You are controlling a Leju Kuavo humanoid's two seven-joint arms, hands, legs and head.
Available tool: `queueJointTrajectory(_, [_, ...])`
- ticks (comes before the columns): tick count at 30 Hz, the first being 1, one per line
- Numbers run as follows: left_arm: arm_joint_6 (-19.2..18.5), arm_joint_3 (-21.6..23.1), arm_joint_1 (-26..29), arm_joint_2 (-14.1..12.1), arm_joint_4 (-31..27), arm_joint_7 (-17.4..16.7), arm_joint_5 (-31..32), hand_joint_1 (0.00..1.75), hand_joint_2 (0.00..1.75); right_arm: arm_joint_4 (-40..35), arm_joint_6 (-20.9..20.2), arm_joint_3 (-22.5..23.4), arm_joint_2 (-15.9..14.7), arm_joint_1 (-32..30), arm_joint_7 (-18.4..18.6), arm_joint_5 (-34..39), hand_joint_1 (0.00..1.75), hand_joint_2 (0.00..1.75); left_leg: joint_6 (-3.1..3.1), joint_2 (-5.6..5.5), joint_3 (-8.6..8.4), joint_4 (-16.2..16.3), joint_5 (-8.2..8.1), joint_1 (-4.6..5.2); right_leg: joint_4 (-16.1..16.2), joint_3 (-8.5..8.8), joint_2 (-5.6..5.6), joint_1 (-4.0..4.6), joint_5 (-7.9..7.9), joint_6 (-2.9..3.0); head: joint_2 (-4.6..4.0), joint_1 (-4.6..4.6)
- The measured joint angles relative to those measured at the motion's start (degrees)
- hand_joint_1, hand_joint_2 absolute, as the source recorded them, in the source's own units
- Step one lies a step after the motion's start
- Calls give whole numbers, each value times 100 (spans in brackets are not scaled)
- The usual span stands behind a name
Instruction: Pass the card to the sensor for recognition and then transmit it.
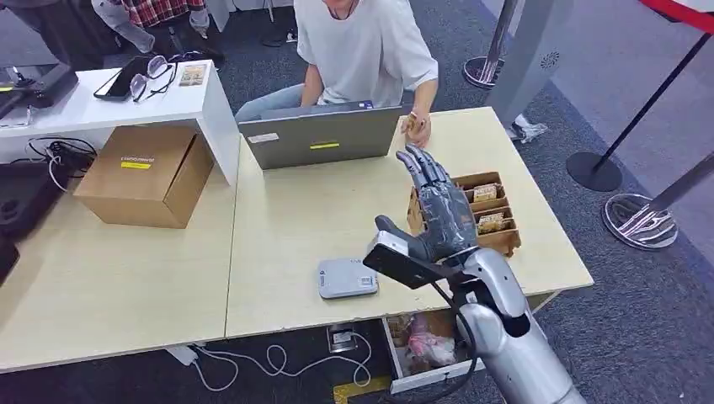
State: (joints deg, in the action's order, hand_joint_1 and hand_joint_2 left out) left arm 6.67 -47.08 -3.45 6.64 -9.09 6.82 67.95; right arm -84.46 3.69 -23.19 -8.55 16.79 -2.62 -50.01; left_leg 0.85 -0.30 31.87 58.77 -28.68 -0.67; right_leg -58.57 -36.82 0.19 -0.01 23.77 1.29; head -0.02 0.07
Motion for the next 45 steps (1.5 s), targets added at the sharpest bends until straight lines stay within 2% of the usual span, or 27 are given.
queueJointTrajectory(17, [26,-33,23,7,0,42,-42,0,0,147,-61,-92,-85,78,66,0,0,0,0,0,-1,0,0,0,0,-1,0,0,0,0,0,0])
queueJointTrajectory(29, [31,-44,36,28,0,68,-7,0,0,151,-15,85,-582,-291,201,-129,0,0,-6,0,1,0,-5,2,2,-1,0,-3,0,-1,0,0])
queueJointTrajectory(37, [35,-70,37,31,0,103,-63,0,0,243,-79,118,-798,-249,264,-404,0,0,-6,1,0,0,-3,2,1,-2,0,-3,0,-1,0,0])
queueJointTrajectory(38, [35,-70,37,31,0,103,-68,0,0,249,-79,122,-824,-233,273,-413,0,175,-6,0,0,0,-3,2,1,-1,-1,-2,0,-1,0,2])
queueJointTrajectory(45, [35,-76,43,31,0,122,-48,0,0,302,-183,125,-992,-184,324,-601,0,175,-6,0,2,0,-4,2,1,-1,-1,-3,0,-1,0,0])
